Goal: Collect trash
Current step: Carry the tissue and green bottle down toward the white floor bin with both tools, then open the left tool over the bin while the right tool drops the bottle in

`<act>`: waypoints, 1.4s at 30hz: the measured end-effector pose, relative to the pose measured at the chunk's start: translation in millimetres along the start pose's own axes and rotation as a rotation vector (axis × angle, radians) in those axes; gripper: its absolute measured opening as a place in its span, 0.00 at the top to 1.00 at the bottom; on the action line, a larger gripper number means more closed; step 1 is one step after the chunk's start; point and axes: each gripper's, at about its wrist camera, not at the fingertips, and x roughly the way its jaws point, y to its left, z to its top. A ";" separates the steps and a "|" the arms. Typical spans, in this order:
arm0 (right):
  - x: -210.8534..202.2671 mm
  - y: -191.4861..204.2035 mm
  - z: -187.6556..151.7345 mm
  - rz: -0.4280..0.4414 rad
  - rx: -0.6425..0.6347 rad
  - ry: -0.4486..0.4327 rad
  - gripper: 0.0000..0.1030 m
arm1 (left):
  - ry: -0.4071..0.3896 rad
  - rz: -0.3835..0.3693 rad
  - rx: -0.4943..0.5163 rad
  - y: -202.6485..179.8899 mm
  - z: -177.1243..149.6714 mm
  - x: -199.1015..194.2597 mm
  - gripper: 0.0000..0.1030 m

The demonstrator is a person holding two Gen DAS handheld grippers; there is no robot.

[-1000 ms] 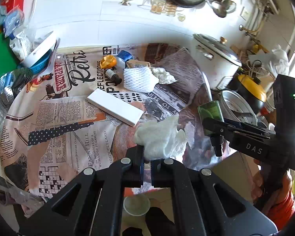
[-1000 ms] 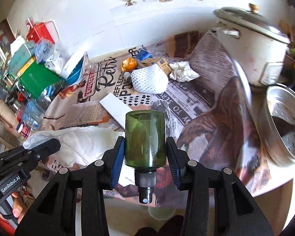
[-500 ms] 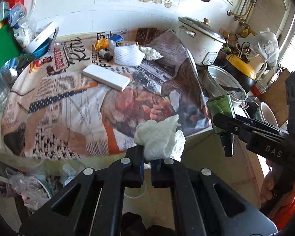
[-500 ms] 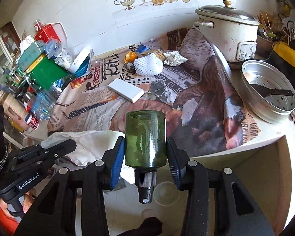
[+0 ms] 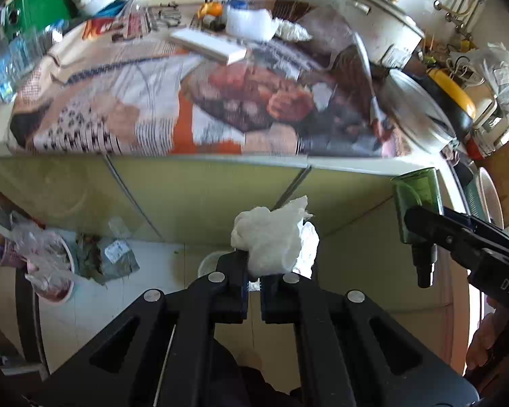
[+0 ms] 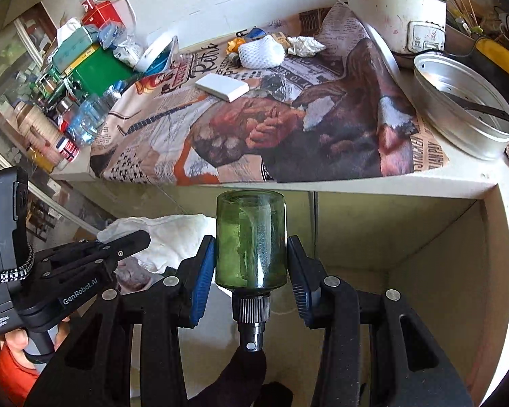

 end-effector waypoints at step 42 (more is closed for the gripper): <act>421.0 -100.9 -203.7 0.012 0.227 0.256 0.57 | 0.337 -0.062 -0.045 150.2 -191.5 479.7 0.65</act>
